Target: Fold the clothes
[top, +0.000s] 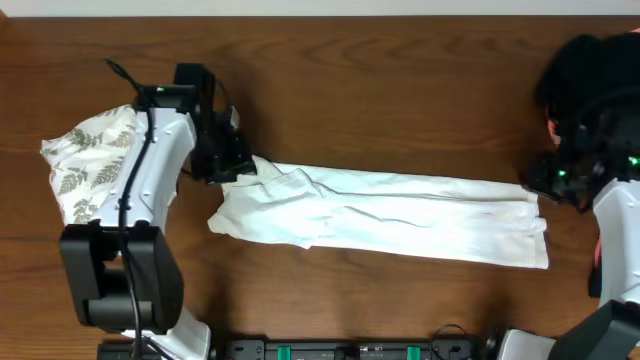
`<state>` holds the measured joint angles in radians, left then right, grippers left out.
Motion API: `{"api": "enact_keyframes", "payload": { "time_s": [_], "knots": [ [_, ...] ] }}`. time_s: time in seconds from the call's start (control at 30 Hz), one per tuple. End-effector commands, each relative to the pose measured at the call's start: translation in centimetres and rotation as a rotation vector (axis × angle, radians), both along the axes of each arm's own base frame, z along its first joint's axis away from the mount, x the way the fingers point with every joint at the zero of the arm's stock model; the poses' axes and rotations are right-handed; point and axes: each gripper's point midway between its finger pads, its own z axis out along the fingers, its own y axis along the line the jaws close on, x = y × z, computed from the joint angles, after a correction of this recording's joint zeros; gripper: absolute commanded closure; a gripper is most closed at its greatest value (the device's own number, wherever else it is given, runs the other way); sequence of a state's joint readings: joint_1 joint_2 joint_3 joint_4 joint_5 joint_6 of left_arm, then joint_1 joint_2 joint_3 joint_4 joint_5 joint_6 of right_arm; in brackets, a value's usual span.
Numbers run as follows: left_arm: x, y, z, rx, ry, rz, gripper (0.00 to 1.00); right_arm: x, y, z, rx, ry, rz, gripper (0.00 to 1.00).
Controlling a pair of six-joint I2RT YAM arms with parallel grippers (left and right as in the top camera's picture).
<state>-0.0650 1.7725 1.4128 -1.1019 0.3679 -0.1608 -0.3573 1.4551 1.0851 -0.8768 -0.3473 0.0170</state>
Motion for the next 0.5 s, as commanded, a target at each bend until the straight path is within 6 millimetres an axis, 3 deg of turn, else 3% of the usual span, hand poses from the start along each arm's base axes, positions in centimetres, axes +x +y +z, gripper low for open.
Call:
{"api": "enact_keyframes", "payload": {
  "time_s": [0.0, 0.13, 0.3, 0.47],
  "knots": [
    [-0.2, -1.3, 0.6, -0.016, -0.024, -0.032, 0.58, -0.3, 2.3, -1.9, 0.087, 0.045, 0.059, 0.88],
    [-0.2, -2.0, 0.6, -0.016, -0.031, -0.053, 0.57, -0.7, 2.4, -4.9, 0.099, 0.130, 0.059, 0.89],
    [-0.3, -2.0, 0.6, -0.016, -0.027, -0.054, 0.57, -2.0, 0.3, -8.5, 0.006, 0.273, 0.026, 0.90],
    [-0.3, -2.0, 0.6, -0.016, -0.027, -0.054, 0.57, -3.1, -1.5, -10.0, -0.069, 0.360, -0.033, 0.90]
  ]
}}
